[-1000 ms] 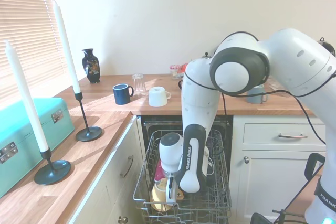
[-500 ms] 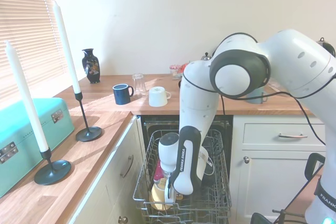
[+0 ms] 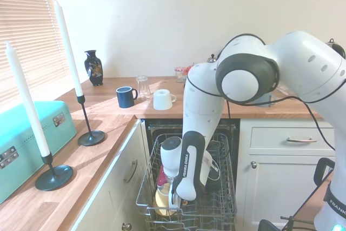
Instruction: Unload the yellow mug from the dishwasher
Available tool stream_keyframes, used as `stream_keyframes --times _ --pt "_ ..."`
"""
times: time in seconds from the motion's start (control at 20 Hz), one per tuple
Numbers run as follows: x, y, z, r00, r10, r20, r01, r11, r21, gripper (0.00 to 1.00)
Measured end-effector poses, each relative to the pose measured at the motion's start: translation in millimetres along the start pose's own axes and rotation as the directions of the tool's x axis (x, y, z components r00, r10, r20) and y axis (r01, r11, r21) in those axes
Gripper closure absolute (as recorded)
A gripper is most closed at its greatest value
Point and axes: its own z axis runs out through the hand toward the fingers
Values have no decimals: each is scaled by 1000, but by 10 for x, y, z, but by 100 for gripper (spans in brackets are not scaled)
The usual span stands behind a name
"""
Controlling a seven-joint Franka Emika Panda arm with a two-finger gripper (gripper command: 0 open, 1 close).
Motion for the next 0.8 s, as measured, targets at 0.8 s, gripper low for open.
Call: stream_keyframes --times 0.8 --pt "3 -152 -757 999 52 -10 -53 998 -22 100"
